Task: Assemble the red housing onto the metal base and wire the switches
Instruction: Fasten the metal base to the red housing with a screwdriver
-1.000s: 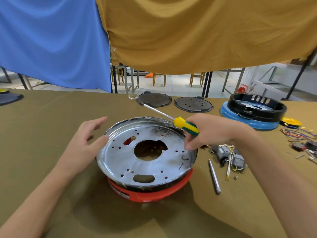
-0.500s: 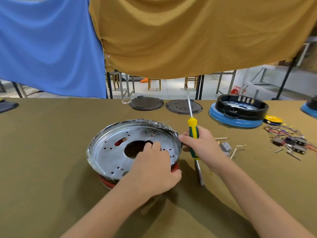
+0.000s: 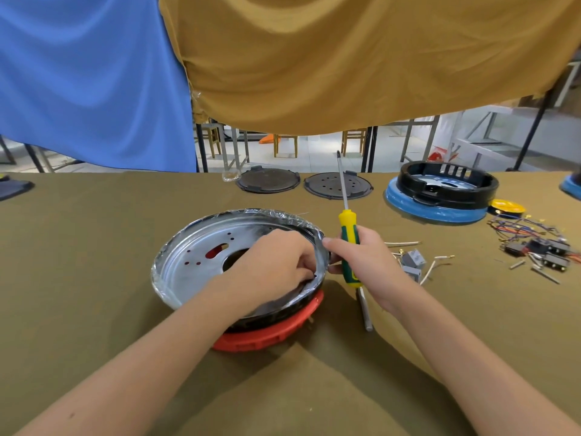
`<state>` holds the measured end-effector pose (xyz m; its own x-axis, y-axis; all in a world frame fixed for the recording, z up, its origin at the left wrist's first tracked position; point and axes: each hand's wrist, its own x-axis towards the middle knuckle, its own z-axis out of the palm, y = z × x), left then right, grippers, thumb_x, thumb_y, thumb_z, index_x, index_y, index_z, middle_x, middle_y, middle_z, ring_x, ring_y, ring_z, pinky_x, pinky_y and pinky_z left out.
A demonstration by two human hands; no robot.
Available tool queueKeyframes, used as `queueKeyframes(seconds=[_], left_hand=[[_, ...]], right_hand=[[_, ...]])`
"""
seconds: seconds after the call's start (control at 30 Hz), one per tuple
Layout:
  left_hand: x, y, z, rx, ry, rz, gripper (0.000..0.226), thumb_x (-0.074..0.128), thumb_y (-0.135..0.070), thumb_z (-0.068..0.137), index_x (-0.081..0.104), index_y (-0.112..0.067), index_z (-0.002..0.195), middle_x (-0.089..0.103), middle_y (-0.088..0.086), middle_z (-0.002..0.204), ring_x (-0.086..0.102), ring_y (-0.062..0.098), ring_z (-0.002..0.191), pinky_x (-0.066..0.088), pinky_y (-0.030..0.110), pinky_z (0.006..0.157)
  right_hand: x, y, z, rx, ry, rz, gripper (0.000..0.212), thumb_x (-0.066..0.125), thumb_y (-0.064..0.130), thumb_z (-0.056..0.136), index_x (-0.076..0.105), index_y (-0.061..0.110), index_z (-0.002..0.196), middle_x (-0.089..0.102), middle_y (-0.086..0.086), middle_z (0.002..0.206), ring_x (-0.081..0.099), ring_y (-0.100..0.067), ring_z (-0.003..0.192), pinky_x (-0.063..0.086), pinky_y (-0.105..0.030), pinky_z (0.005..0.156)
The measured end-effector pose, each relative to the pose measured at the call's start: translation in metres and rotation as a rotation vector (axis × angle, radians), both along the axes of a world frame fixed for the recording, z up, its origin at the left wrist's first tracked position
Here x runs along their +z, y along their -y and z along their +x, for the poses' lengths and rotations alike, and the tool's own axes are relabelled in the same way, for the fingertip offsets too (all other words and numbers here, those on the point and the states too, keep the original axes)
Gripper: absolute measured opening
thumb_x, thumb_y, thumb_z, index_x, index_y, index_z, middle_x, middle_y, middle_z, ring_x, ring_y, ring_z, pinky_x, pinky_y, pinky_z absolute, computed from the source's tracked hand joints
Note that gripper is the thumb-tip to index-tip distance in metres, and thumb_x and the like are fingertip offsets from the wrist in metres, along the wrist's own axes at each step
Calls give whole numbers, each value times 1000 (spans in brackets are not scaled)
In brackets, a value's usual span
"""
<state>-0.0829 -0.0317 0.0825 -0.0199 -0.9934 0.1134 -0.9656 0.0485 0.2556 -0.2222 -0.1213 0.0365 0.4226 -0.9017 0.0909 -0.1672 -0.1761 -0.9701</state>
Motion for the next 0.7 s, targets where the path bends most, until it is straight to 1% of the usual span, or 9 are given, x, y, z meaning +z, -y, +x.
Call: queueKeyframes(seconds=[0.1,0.2,0.27,0.3,0.4,0.47,0.5,0.57,0.7], left_hand=[[1,1,0,-30,10,-18,12,62,-19,94,73,-23,96,70,-4,89,64,14,82,55,32,81],[2,1,1,-76,65,10,13,57,-18,96,69,-20,100,66,-4,92,62,14,84,52,28,80],[0,1,2,-78,82,18,12,57,-20,97,65,-19,106,60,-5,97,56,13,87,48,26,82],[-1,1,3,-73,83,17,12,57,-22,97,64,-19,107,60,-4,99,56,13,89,48,26,83],[-1,2,4,-74,94,39,7,56,-23,98,63,-21,98,62,-3,97,59,16,92,48,28,84],[-2,1,4,-70,109,30,8,55,-21,98,62,-20,96,65,0,100,60,18,94,49,32,86],[-2,1,4,-68,119,8,9,55,-21,98,63,-19,98,66,0,101,60,18,95,49,33,86],[-3,1,4,-71,129,-29,10,55,-19,97,64,-18,101,67,-1,102,60,18,95,48,32,85],[-1,1,3,-86,105,-68,13,57,-14,94,67,-17,101,68,-4,97,62,15,91,48,29,84]], right_hand=[[-1,-1,0,10,16,6,33,66,22,92,55,-6,102,63,-14,85,69,-27,82,63,-38,74],[-1,-1,1,13,27,14,33,66,21,92,54,-8,104,63,-14,86,68,-26,82,62,-39,75],[-1,-1,2,12,39,23,32,66,20,92,55,-7,105,62,-16,86,67,-25,81,63,-37,74],[-1,-1,2,10,39,24,32,66,20,92,55,-7,105,63,-18,88,67,-25,82,63,-36,73],[-2,-2,3,6,27,23,30,65,21,93,56,-5,105,65,-22,92,68,-27,84,62,-37,75],[-2,-2,3,7,35,32,31,65,20,93,55,-6,106,64,-25,93,68,-30,85,62,-39,76],[-2,-2,3,9,40,34,32,65,20,93,54,-7,106,63,-25,92,67,-30,84,62,-37,75],[-2,-2,3,18,50,32,33,65,20,93,54,-9,105,62,-20,89,65,-25,80,62,-31,70],[-2,-3,3,20,70,32,25,64,18,93,56,-4,102,63,-14,85,64,-20,78,57,-22,63]])
